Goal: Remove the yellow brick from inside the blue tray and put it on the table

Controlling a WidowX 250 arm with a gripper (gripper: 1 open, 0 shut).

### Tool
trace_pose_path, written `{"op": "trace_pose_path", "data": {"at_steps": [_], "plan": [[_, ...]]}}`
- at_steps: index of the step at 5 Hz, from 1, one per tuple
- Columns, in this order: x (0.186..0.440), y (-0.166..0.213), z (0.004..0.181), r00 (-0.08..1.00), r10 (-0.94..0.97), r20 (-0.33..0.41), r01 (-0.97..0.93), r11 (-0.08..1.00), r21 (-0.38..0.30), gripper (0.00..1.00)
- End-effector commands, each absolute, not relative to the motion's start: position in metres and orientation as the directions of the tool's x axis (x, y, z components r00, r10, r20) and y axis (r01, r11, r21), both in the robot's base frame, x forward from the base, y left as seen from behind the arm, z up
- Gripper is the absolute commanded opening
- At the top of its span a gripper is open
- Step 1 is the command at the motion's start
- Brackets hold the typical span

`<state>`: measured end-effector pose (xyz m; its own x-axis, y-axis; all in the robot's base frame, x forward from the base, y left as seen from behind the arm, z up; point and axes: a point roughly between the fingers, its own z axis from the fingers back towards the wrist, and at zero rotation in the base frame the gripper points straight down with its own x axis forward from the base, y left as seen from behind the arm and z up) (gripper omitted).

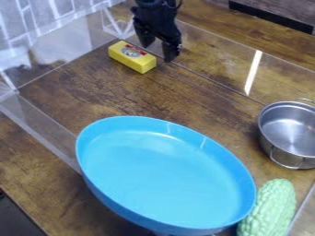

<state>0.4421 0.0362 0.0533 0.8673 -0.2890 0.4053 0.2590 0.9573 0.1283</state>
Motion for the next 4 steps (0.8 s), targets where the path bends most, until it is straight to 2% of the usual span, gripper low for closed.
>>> {"op": "trace_pose_path", "data": {"at_steps": [1,4], "plan": [[0.4473,0.0449,0.091,0.83,-0.27,0.487,0.224,0.963,0.152,1.0],[0.4481,0.0485,0.0991,0.822,-0.252,0.511,0.205,0.968,0.146,1.0]]}}
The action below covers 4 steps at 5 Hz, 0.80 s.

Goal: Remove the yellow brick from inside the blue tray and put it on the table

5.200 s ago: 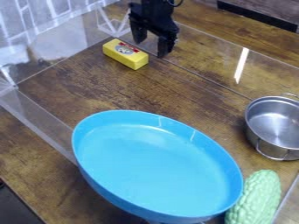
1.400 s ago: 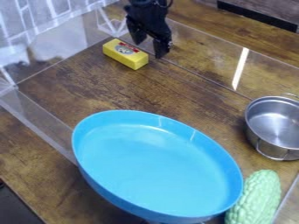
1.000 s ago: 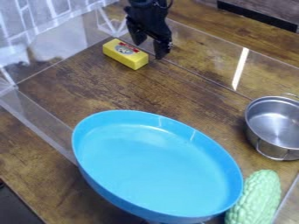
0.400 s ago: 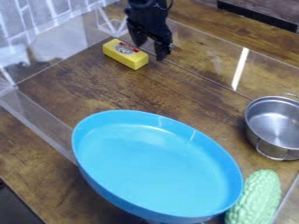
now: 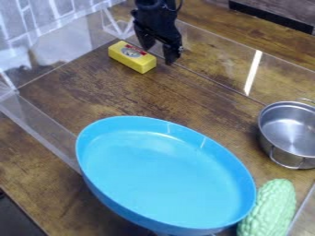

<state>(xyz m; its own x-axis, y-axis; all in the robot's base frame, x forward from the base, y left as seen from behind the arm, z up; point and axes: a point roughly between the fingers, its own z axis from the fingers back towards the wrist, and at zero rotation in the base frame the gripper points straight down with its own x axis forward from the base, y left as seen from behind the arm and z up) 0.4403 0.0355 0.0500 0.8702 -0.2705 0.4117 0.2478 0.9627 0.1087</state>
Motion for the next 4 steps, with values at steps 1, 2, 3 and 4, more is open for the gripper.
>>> {"op": "trace_pose_path", "data": {"at_steps": [1,2,3,4], "plan": [[0.449,0.05,0.103,0.818,-0.246,0.52,0.199,0.969,0.145,1.0],[0.45,0.051,0.107,0.813,-0.241,0.53,0.193,0.971,0.145,1.0],[0.451,0.052,0.11,0.808,-0.236,0.539,0.188,0.972,0.144,1.0],[0.452,0.053,0.114,0.804,-0.231,0.548,0.182,0.973,0.142,1.0]]}}
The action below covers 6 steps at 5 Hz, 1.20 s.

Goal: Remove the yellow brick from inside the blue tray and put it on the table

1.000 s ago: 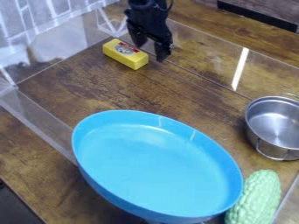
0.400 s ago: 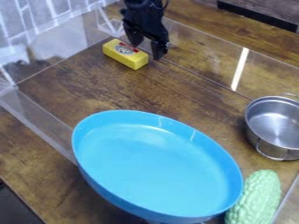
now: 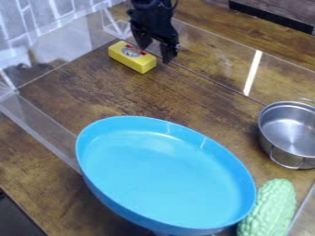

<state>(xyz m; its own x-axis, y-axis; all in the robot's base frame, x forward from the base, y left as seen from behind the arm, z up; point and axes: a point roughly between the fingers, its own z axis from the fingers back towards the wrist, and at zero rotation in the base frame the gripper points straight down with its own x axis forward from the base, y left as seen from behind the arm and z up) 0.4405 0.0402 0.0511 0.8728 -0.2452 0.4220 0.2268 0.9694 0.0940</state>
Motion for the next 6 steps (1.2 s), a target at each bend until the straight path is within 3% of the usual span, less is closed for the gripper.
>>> {"op": "trace_pose_path", "data": {"at_steps": [1,6], "plan": [[0.4525,0.0545,0.1174,0.8,-0.224,0.557,0.176,0.975,0.139,1.0],[0.4444,0.0642,0.1225,0.761,-0.241,0.602,0.185,0.97,0.155,1.0]]}}
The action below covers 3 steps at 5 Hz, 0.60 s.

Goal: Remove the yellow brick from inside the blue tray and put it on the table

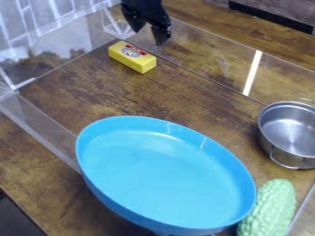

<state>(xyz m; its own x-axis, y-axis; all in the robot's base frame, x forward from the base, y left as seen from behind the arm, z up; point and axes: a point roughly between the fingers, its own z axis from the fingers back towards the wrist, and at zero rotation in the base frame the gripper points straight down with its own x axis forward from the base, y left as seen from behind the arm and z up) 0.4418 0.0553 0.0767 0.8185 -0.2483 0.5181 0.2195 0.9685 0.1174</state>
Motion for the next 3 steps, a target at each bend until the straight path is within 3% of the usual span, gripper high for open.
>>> {"op": "trace_pose_path", "data": {"at_steps": [1,3], "plan": [[0.4442,0.0641,0.1221,0.759,-0.245,0.604,0.19,0.97,0.155,1.0],[0.4448,0.0645,0.1219,0.751,-0.25,0.611,0.197,0.968,0.153,1.0]]}}
